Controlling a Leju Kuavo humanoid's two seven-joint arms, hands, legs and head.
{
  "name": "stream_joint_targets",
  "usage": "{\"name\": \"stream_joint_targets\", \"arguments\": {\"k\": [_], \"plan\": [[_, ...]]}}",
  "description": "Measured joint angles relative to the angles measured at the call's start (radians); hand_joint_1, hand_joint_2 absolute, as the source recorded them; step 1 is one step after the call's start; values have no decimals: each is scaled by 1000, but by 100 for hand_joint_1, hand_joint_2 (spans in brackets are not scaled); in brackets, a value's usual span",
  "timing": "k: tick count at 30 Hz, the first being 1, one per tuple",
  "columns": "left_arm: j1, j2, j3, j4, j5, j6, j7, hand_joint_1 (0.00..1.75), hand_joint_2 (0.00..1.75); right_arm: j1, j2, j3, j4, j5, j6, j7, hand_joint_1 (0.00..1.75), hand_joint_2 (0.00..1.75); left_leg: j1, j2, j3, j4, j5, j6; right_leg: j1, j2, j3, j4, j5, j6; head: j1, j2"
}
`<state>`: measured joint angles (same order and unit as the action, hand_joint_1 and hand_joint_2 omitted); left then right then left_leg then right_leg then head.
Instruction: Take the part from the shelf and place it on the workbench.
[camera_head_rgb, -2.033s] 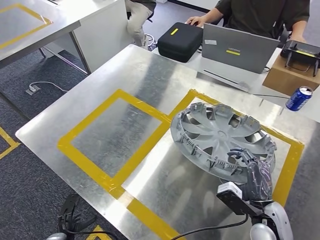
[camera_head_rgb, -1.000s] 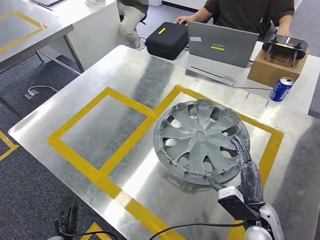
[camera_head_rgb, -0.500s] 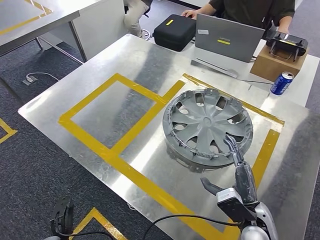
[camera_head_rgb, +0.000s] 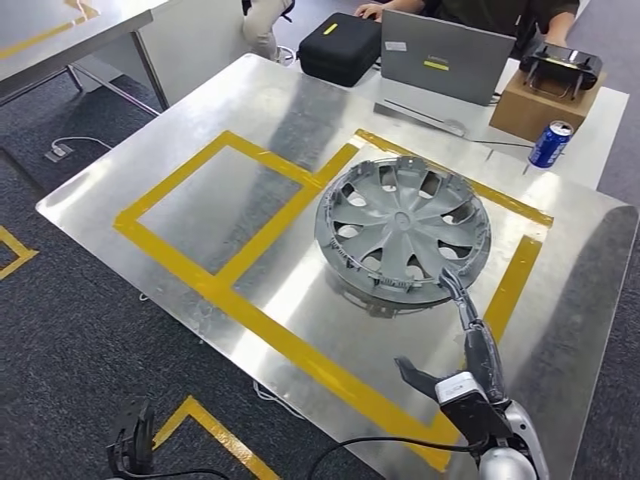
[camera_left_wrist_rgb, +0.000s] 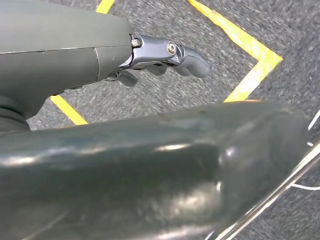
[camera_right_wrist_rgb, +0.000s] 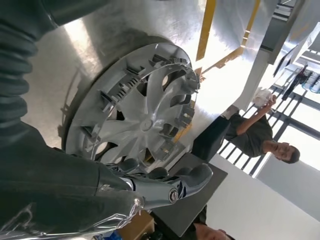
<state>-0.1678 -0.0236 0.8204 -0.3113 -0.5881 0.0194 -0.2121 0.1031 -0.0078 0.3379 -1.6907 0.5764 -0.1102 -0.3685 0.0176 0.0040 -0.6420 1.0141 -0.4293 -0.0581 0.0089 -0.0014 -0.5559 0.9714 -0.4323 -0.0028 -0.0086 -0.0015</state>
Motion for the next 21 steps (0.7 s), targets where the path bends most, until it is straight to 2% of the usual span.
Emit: {"name": "stream_joint_targets", "arguments": {"k": [2, 3, 4, 5, 6, 8, 9, 10, 11, 12, 13, 14, 16, 18, 19, 20, 21], "plan": [[0, 1, 2, 0, -1, 4, 1, 0, 0, -6, 8, 8, 20, 7, 0, -1, 0, 0, 1, -1, -49, 125, -74, -11, -2, -10, -10, 1, 7, -3, -3, 0], [1, 2, 3, 0, -2, 6, 3, 0, 0, -8, 11, 12, 31, 11, -1, -1, 0, 0, 2, -1, -72, 188, -99, -15, -2, -17, -17, 4, 8, -3, -3, 0], [2, 2, 4, 0, -2, 7, 5, 0, 0, -10, 14, 14, 42, 14, -1, 0, 0, 0, 4, -1, -84, 226, -107, -20, -3, -23, -22, 8, 9, -2, -3, 0], [3, 2, 4, 0, -3, 9, 7, 0, 0, -14, 18, 16, 53, 16, -2, 0, 0, 0, 6, 0, -77, 228, -95, -24, -4, -31, -27, 13, 9, -1, -3, 0], [4, 1, 5, 0, -3, 10, 9, 0, 0, -18, 21, 18, 64, 17, -3, 1, 0, 0, 9, 3, -52, 193, -69, -28, -6, -39, -31, 17, 8, 2, -3, 0], [3, -3, 6, 0, -3, 13, 10, 0, 0, -27, 27, 23, 83, 19, -5, 1, 0, 0, 12, 35, 24, 74, -18, -43, -7, -55, -39, 30, 2, 12, -7, 0], [0, -4, 6, 0, -2, 15, 10, 0, 0, -30, 30, 24, 90, 19, -6, 2, 0, 0, 11, 52, 49, 29, -8, -42, -5, -63, -42, 38, 0, 19, -11, 0], [-2, -6, 6, 0, -1, 17, 10, 0, 0, -34, 31, 25, 97, 19, -6, 2, 0, 0, 9, 63, 62, 2, -9, -36, -1, -71, -46, 47, -2, 23, -13, 0], [-3, -8, 7, -1, -1, 17, 10, 0, 0, -35, 33, 26, 104, 20, -7, 2, 0, 0, 6, 60, 60, -4, -15, -23, 1, -80, -50, 52, -2, 27, -13, 0], [-2, -6, 7, -1, -1, 18, 10, 0, 0, -37, 34, 28, 111, 21, -8, 3, 0, 0, 6, 49, 55, -6, -16, -7, 0, -90, -51, 56, -2, 30, -10, 0], [1, -7, 8, -1, -2, 19, 10, 0, 0, -38, 35, 30, 118, 21, -8, 3, 0, 0, 4, 38, 51, -6, -15, 3, -3, -88, -55, 61, -8, 33, -7, 0], [3, -6, 8, -1, -3, 19, 10, 0, 0, -39, 36, 32, 124, 22, -9, 4, 0, 0, 3, 29, 47, -6, -11, 13, -6, -76, -61, 77, -24, 36, -6, 0], [2, -6, 8, -1, -6, 19, 10, 0, 0, -42, 37, 34, 132, 24, -9, 4, 0, 0, 1, 9, 39, -7, -3, 28, -10, -32, -95, 165, -87, 38, -3, 0], [-1, -5, 8, -1, -7, 20, 10, 0, 0, -44, 38, 35, 143, 25, -9, 4, 0, 0, -8, -14, 29, -7, 6, 40, -8, -8, -144, 297, -153, 31, 0, 0], [-1, -4, 8, -1, -8, 20, 10, 0, 0, -45, 39, 35, 148, 25, -9, 4, 0, 0, -13, -26, 25, -7, 10, 44, -6, -4, -156, 336, -167, 25, 1, 0], [0, -4, 8, -1, -8, 20, 10, 0, 0, -45, 39, 35, 153, 25, -9, 4, 0, 0, -18, -39, 22, -7, 13, 47, -2, 0, -152, 340, -163, 17, 1, 0], [0, -4, 8, -1, -8, 20, 10, 0, 0, -46, 39, 35, 156, 25, -9, 4, 0, 0, -22, -52, 20, -7, 17, 49, 3, 5, -128, 304, -141, 8, 1, 0]]}}
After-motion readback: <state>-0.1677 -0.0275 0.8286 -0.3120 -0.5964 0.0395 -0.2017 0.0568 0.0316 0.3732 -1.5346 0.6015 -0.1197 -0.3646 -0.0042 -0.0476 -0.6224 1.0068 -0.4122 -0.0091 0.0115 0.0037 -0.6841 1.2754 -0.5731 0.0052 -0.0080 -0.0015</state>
